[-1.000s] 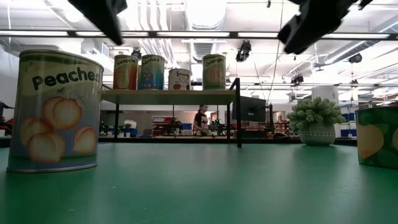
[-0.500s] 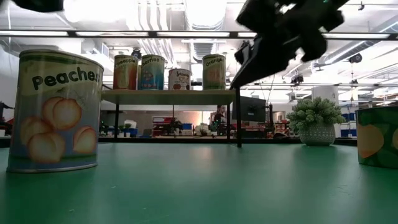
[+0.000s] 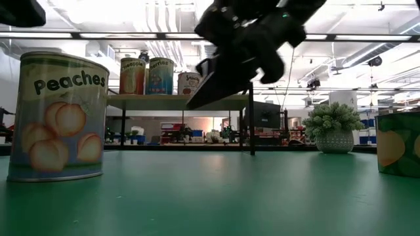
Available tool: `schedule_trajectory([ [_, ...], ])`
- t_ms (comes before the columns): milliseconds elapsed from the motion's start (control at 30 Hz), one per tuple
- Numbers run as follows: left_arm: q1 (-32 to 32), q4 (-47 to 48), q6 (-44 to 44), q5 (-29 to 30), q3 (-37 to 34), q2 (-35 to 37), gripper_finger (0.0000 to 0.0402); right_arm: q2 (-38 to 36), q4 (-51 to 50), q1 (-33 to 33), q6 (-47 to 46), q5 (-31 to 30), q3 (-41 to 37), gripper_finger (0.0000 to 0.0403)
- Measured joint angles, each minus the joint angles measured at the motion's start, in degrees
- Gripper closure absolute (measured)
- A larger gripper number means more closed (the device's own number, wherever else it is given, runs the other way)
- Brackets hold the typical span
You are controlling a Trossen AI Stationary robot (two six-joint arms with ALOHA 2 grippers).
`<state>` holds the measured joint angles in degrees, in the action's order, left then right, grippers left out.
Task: Pick and place cans onto a shelf
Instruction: Put the canned peaches on the shelf
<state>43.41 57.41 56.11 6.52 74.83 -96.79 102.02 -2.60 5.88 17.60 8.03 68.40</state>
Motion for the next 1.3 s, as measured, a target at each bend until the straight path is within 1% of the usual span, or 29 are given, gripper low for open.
schedule_trajectory([
  [67, 0.14, 0.06, 0.12, -0.02, 0.00, -1.16, 0.0402, 2.23, -0.09, -0.08, 0.86, 0.44, 2.07, 0.0390],
  [200, 0.16, 0.21, 0.12, 0.09, 0.00, -2.19, 0.0402, 5.20, -0.08, -0.82, 1.24, 5.26, 4.91, 0.0390],
  [267, 0.14, 0.17, 0.16, 0.54, 0.00, -2.60, 0.0402, 6.24, -0.15, -1.16, 1.04, 6.66, 5.81, 0.0390],
  [667, 0.05, 0.10, -0.06, 1.11, 0.00, -3.09, 0.0402, 7.30, 0.32, -1.22, -1.70, 7.29, 6.77, 0.0389],
  [767, 0.05, 0.01, -0.34, 3.23, 0.00, -3.09, 0.0402, 7.30, 2.20, -0.94, -3.50, 7.42, 6.97, 0.0378],
  [833, 0.05, -0.54, -0.64, 4.86, 0.00, -3.09, 0.0402, 7.55, 3.39, -0.45, -4.31, 7.48, 6.97, 0.0359],
  [900, 0.04, -1.56, -1.77, 5.71, -0.01, -3.09, 0.0402, 8.11, 4.36, 0.17, -4.97, 7.61, 6.97, 0.0331],
  [1033, -0.01, -2.61, -3.01, 8.62, -0.42, -3.06, 0.0402, 8.98, 7.35, 1.73, -6.18, 7.62, 6.97, 0.0258],
  [1167, -0.02, -3.16, -0.86, 12.21, -0.50, -3.04, 0.0402, 9.80, 11.04, 3.19, -5.91, 7.60, 6.97, 0.0182],
  [1300, -0.02, -4.04, 0.77, 13.92, -0.50, -3.04, 0.0402, 11.07, 16.38, 3.43, -8.40, 7.49, 6.97, 0.0118],
])
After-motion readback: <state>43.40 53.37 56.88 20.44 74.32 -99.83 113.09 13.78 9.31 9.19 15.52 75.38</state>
